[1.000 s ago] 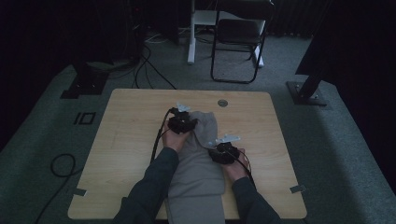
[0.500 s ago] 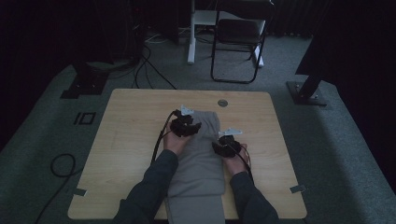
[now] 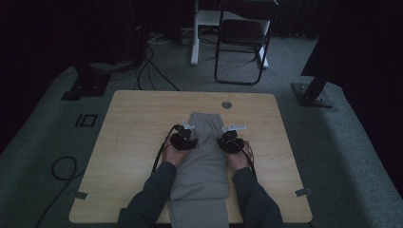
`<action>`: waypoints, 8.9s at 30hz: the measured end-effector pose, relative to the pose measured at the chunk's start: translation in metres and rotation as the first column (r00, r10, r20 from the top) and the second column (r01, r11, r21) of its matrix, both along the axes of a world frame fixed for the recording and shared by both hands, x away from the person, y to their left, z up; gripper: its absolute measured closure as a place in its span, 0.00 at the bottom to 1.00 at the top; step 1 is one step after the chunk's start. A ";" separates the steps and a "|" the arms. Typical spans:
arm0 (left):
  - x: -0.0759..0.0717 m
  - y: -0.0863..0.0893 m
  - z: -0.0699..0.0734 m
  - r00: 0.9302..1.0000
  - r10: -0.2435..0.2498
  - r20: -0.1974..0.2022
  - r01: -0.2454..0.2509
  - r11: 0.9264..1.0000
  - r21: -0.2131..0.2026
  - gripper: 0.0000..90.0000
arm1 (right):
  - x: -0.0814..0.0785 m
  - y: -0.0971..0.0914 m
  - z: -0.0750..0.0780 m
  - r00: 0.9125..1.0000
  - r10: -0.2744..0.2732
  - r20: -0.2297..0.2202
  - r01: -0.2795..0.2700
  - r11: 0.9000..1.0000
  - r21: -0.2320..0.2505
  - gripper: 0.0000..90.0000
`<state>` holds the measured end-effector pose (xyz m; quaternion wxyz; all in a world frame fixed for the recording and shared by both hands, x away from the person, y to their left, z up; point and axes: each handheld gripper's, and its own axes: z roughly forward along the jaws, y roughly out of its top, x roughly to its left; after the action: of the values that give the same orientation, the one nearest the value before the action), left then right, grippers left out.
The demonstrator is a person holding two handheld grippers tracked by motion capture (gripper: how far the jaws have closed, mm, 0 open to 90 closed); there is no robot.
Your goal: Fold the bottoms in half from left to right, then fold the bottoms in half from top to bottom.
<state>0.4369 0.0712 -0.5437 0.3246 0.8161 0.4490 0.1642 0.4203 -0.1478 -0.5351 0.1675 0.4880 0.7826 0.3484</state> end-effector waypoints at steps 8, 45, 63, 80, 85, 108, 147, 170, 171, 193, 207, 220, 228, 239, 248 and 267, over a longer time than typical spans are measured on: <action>-0.007 0.011 -0.002 0.999 0.027 0.017 -0.026 0.999 -0.019 0.64 | -0.005 -0.021 -0.010 0.996 -0.075 -0.046 0.075 0.997 -0.001 0.96; -0.078 0.039 -0.008 0.999 -0.036 0.040 0.039 0.996 -0.081 0.88 | -0.046 0.015 -0.015 0.991 0.122 0.045 -0.120 0.992 -0.047 0.75; -0.103 0.041 -0.010 0.996 -0.061 0.061 0.066 0.995 -0.079 0.87 | -0.070 0.014 -0.017 0.989 0.136 0.065 -0.134 0.990 -0.043 0.75; -0.049 0.048 0.012 0.999 0.043 0.032 -0.040 0.993 -0.110 0.53 | -0.032 0.007 0.009 0.995 0.063 0.077 -0.063 0.998 -0.006 0.49; -0.023 0.036 0.000 0.997 0.077 -0.023 -0.079 0.995 -0.063 0.49 | -0.002 0.022 -0.001 0.998 0.059 0.013 -0.059 0.998 -0.028 0.49; 0.010 0.034 0.069 0.990 0.065 0.124 -0.053 0.993 -0.103 0.95 | 0.051 0.014 0.056 0.995 0.050 0.082 -0.057 0.994 0.096 0.98; -0.164 0.042 -0.001 0.993 -0.116 0.031 0.117 0.993 -0.032 0.94 | -0.125 0.007 -0.011 0.963 0.268 -0.014 -0.268 0.964 0.000 0.97; -0.073 0.037 -0.005 0.996 -0.036 0.083 0.037 0.999 -0.016 0.94 | -0.040 0.017 -0.012 0.986 0.167 0.018 -0.166 0.986 -0.025 0.96; -0.069 0.036 -0.005 0.996 -0.034 0.083 0.035 0.999 -0.013 0.94 | -0.038 0.017 -0.012 0.986 0.166 0.019 -0.166 0.986 -0.026 0.96; -0.023 0.035 0.020 0.997 0.043 0.066 -0.040 0.998 -0.054 0.95 | 0.013 0.020 0.008 0.994 0.103 0.034 -0.104 0.994 0.029 0.96; -0.101 0.059 0.126 0.957 -0.096 0.274 0.149 0.972 -0.180 0.95 | -0.056 -0.004 0.099 0.937 0.216 0.275 -0.246 0.966 0.083 0.97; -0.160 0.057 0.012 0.989 -0.148 -0.023 0.144 0.982 -0.124 0.94 | -0.121 -0.005 0.018 0.945 0.318 0.068 -0.321 0.946 0.039 0.96; -0.152 0.052 -0.004 0.992 -0.128 -0.005 0.127 0.988 -0.093 0.94 | -0.119 0.003 -0.011 0.947 0.321 0.001 -0.321 0.947 -0.028 0.95; -0.106 0.050 -0.006 0.997 -0.068 0.031 0.070 0.995 -0.068 0.94 | -0.076 0.008 -0.013 0.965 0.262 0.025 -0.261 0.965 -0.012 0.95; -0.071 0.049 -0.006 0.999 -0.016 0.051 0.019 0.998 -0.060 0.94 | -0.042 0.014 -0.014 0.979 0.200 0.028 -0.200 0.980 0.005 0.95; -0.070 0.062 0.068 0.983 0.003 0.183 0.035 0.979 -0.200 0.94 | -0.035 0.013 0.040 0.969 0.180 0.171 -0.192 0.980 0.055 0.96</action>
<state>0.3670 0.1328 -0.4759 0.4469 0.7640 0.4251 0.1891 0.3852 -0.1349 -0.4949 0.1810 0.3874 0.7954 0.4295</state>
